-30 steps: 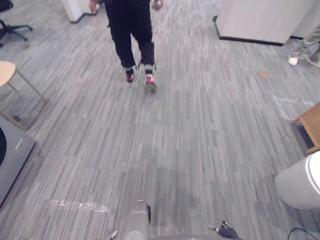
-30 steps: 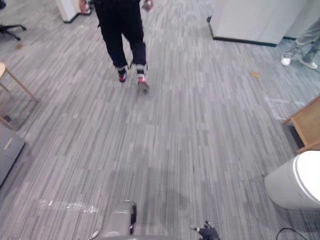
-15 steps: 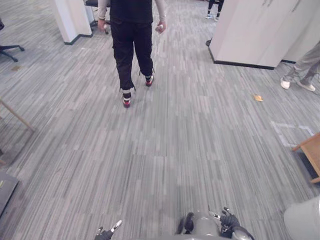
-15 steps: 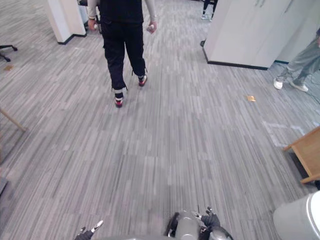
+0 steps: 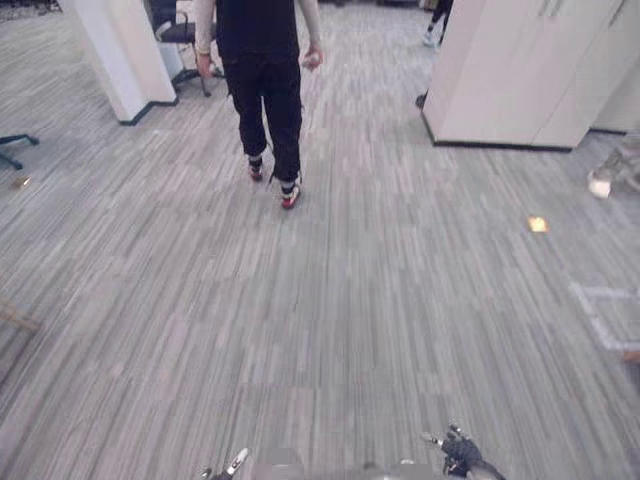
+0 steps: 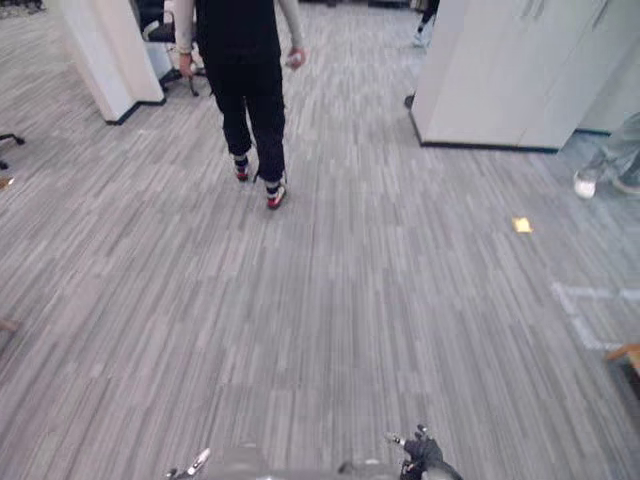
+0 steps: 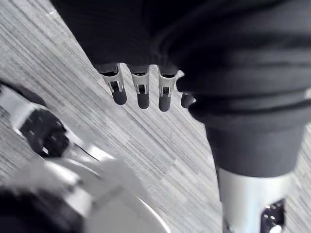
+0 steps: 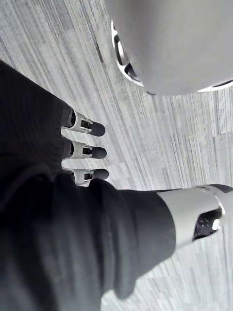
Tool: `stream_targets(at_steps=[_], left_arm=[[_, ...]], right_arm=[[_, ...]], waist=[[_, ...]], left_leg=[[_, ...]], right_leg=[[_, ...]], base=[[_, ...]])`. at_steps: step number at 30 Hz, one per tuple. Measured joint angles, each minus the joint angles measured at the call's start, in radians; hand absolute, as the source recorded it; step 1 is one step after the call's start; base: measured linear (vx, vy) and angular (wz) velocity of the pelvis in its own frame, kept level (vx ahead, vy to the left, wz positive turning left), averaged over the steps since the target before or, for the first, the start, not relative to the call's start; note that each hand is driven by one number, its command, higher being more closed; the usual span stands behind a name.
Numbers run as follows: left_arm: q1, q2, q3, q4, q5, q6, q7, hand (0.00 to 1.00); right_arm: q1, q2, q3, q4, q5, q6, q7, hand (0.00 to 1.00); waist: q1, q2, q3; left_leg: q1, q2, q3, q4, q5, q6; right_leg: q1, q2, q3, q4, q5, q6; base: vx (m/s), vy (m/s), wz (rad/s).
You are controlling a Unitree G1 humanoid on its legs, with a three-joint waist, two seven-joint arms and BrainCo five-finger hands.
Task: Organize washtable
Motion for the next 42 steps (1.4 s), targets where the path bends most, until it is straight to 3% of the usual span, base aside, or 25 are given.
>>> stream_targets(at_steps=[2,4,5,6,8,11,13,14,15,16,18,20,23,25,26,28,30,32,34,36,37,38,39,40,42], left_arm=[[0.0,-0.002,-0.009,0.0,0.0,0.001,0.001,0.0],[0.003,0.007,-0.031,-0.001,-0.001,0.001,0.001,0.0],[0.002,0.012,-0.037,-0.002,-0.001,0.0,0.001,0.0],[0.001,0.018,-0.038,-0.005,-0.003,-0.001,0.001,0.0],[-0.008,0.036,-0.041,-0.03,-0.003,-0.013,0.003,0.0],[-0.023,0.049,-0.035,-0.043,-0.007,-0.013,0.002,0.0],[-0.011,0.036,-0.042,-0.036,-0.009,-0.01,0.001,0.0],[0.001,0.039,-0.06,-0.033,-0.01,-0.009,0.0,0.0],[0.002,0.05,-0.068,-0.025,-0.009,-0.009,0.0,0.0],[-0.001,0.059,-0.089,-0.005,-0.008,-0.006,-0.001,0.0],[0.007,0.069,-0.102,0.006,-0.001,0.007,-0.002,0.0],[0.001,0.067,-0.109,0.006,0.001,0.008,-0.007,0.0],[-0.002,0.054,-0.105,0.006,0.002,0.007,-0.022,0.0],[-0.016,0.024,-0.099,0.002,0.003,0.007,-0.019,0.0],[-0.017,0.022,-0.099,0.0,0.003,0.007,-0.018,0.0],[-0.021,0.017,-0.098,-0.009,0.006,0.006,-0.016,0.0],[-0.022,0.017,-0.094,-0.022,0.009,0.004,-0.015,0.0],[-0.055,-0.025,-0.075,-0.027,0.023,0.003,-0.017,0.0],[-0.06,-0.042,-0.062,-0.028,0.029,-0.003,-0.017,0.0],[-0.061,-0.055,-0.018,-0.024,0.021,-0.002,-0.019,0.0],[-0.058,-0.053,-0.008,-0.026,0.019,-0.002,-0.017,0.0],[-0.053,-0.045,0.004,-0.025,0.019,-0.002,-0.016,0.0],[-0.051,-0.034,0.004,-0.025,0.018,-0.003,-0.016,0.0],[-0.044,-0.016,0.003,-0.026,0.01,-0.004,-0.016,0.0],[-0.036,-0.002,0.002,-0.026,0.001,-0.005,-0.016,0.0]], right_arm=[[-0.011,0.001,0.001,0.02,0.0,0.003,0.0,0.0],[-0.016,0.002,0.002,0.02,-0.001,0.003,0.0,0.0],[-0.017,0.005,0.003,0.019,-0.001,0.002,0.0,0.0],[-0.016,0.01,0.005,0.021,-0.001,0.003,-0.002,0.0],[-0.013,0.034,0.036,0.018,-0.004,0.002,0.001,0.0],[-0.035,0.044,0.035,0.011,-0.012,-0.003,0.001,0.0],[-0.028,0.037,0.018,0.012,-0.013,-0.011,0.0,0.0],[-0.014,0.031,0.018,0.012,-0.013,-0.014,0.0,0.0],[-0.007,0.029,0.018,0.015,-0.012,-0.013,0.001,0.0],[0.014,0.029,0.012,0.019,-0.011,-0.01,0.002,0.0],[0.02,0.021,-0.049,0.014,0.001,-0.01,0.003,0.0],[0.022,0.013,-0.059,0.015,0.0,-0.01,0.003,0.0],[0.018,0.006,-0.067,0.006,0.0,-0.015,0.003,0.0],[0.019,0.003,-0.089,-0.064,0.002,-0.011,0.0,0.0],[0.022,0.006,-0.087,-0.074,0.001,-0.01,-0.001,0.0],[0.038,0.026,-0.079,-0.11,0.002,-0.008,-0.003,0.0],[0.051,0.039,-0.071,-0.122,0.006,-0.008,-0.002,0.0],[0.046,0.045,-0.082,-0.137,0.012,-0.007,0.004,0.0],[0.05,0.043,-0.089,-0.137,0.012,-0.008,0.004,0.0],[0.047,0.032,-0.086,-0.134,0.008,-0.007,0.004,0.0],[0.047,0.029,-0.084,-0.133,0.009,-0.007,0.004,0.0],[0.043,0.024,-0.085,-0.106,0.009,-0.008,0.001,0.0],[0.036,0.022,-0.085,-0.091,0.013,-0.007,-0.001,0.0],[0.025,0.024,-0.083,-0.057,0.014,-0.006,-0.002,0.0],[0.014,0.035,-0.086,-0.026,0.02,-0.006,-0.003,0.0]], waist=[[0.025,0.002,0.016],[0.032,-0.011,0.025],[0.033,-0.013,0.025],[0.041,-0.027,0.024],[0.039,-0.074,0.011],[0.048,-0.067,0.01],[0.044,-0.057,-0.005],[0.044,-0.06,-0.027],[0.042,-0.065,-0.029],[0.029,-0.068,-0.027],[0.008,-0.057,-0.018],[0.009,-0.048,-0.017],[0.002,-0.041,-0.019],[-0.022,0.001,-0.005],[-0.022,0.005,-0.003],[-0.022,0.0,-0.003],[-0.021,-0.017,-0.007],[-0.016,0.001,-0.014],[-0.022,0.008,-0.02],[-0.031,0.039,-0.021],[-0.028,0.041,-0.018],[-0.017,0.047,-0.011],[-0.011,0.049,-0.007],[-0.008,0.017,0.008],[-0.008,-0.006,0.02]], left_leg=[[-0.081,-0.005,0.024,-0.132,-0.059,-0.016],[-0.113,-0.056,0.031,-0.416,-0.066,-0.026],[-0.107,-0.084,0.03,-0.611,-0.054,-0.036],[-0.083,-0.138,0.033,-0.776,0.064,-0.02],[-0.072,-0.187,0.058,-0.786,0.049,0.01],[-0.087,-0.193,0.072,-0.65,-0.056,0.045],[-0.048,-0.213,0.072,-0.633,-0.13,0.062],[-0.022,-0.241,0.084,-0.645,-0.182,0.073],[-0.002,-0.256,0.095,-0.648,-0.195,0.084],[0.041,-0.289,0.102,-0.647,-0.216,0.108],[0.175,-0.322,0.102,-0.675,-0.251,0.133],[0.266,-0.33,0.1,-0.745,-0.251,0.133],[0.383,-0.327,0.096,-0.86,-0.245,0.124],[0.447,-0.248,0.066,-0.913,-0.255,0.073],[0.458,-0.235,0.066,-0.915,-0.255,0.055],[0.508,-0.206,0.065,-0.914,-0.274,-0.006],[0.551,-0.213,0.059,-0.91,-0.293,-0.041],[0.579,-0.185,0.014,-0.9,-0.244,-0.096],[0.594,-0.184,-0.021,-0.882,-0.181,-0.098],[0.447,-0.13,-0.065,-0.525,-0.045,-0.076],[0.385,-0.111,-0.071,-0.399,0.04,-0.085],[0.278,-0.06,-0.064,-0.183,0.066,-0.108],[0.217,-0.034,-0.037,-0.076,0.047,-0.08],[0.15,-0.022,-0.005,-0.025,0.016,-0.039],[0.071,-0.022,0.024,-0.069,-0.039,-0.033]], right_leg=[[0.055,-0.003,0.04,-0.035,-0.004,0.025],[0.094,-0.037,0.058,-0.054,-0.025,0.066],[0.107,-0.057,0.066,-0.059,-0.044,0.086],[0.127,-0.104,0.075,-0.06,-0.071,0.126],[0.138,-0.138,0.074,-0.086,-0.035,0.104],[0.155,-0.169,0.123,-0.056,0.022,0.132],[0.125,-0.2,0.174,0.074,0.017,0.145],[0.055,-0.236,0.2,0.254,-0.003,0.182],[0.015,-0.261,0.219,0.365,-0.001,0.182],[-0.075,-0.302,0.25,0.598,0.061,0.189],[-0.185,-0.313,0.253,0.947,0.066,0.152],[-0.231,-0.305,0.184,1.01,0.014,0.104],[-0.32,-0.287,0.04,0.852,-0.073,0.07],[-0.385,-0.202,-0.086,0.41,-0.054,0.061],[-0.387,-0.182,-0.094,0.345,-0.028,0.055],[-0.387,-0.134,-0.097,0.133,0.116,0.032],[-0.385,-0.145,-0.079,0.107,0.253,-0.011],[-0.419,-0.168,-0.091,0.293,0.143,-0.015],[-0.412,-0.174,-0.094,0.364,0.063,-0.01],[-0.339,-0.118,-0.11,0.345,-0.01,-0.009],[-0.31,-0.096,-0.107,0.319,-0.017,-0.013],[-0.255,-0.05,-0.1,0.268,-0.02,-0.021],[-0.206,-0.032,-0.089,0.235,-0.022,-0.023],[-0.144,-0.023,-0.07,0.186,-0.022,-0.022],[-0.058,-0.022,-0.049,0.104,-0.013,-0.008]], base=[[0.41,0.123,-0.52],[0.36,0.195,-0.38],[0.44,0.309,-0.23],[0.47,0.317,-0.11],[0.6,0.284,0.09],[0.49,0.305,0.0],[0.4,0.317,-0.16],[0.36,0.268,-0.11],[0.35,0.23,0.05],[0.35,0.169,0.22],[0.39,0.135,0.16],[0.31,0.085,0.01],[0.33,0.035,0.05],[0.56,-0.06,0.31],[0.42,-0.067,0.14],[0.51,-0.158,0.09],[0.54,-0.193,0.03],[0.66,-0.241,0.14],[0.54,-0.243,0.18],[0.57,-0.239,-0.03],[0.63,-0.194,-0.33],[0.51,-0.12,-0.46],[0.59,-0.114,-0.5],[0.37,-0.049,-0.33],[0.43,-0.01,-0.23]])
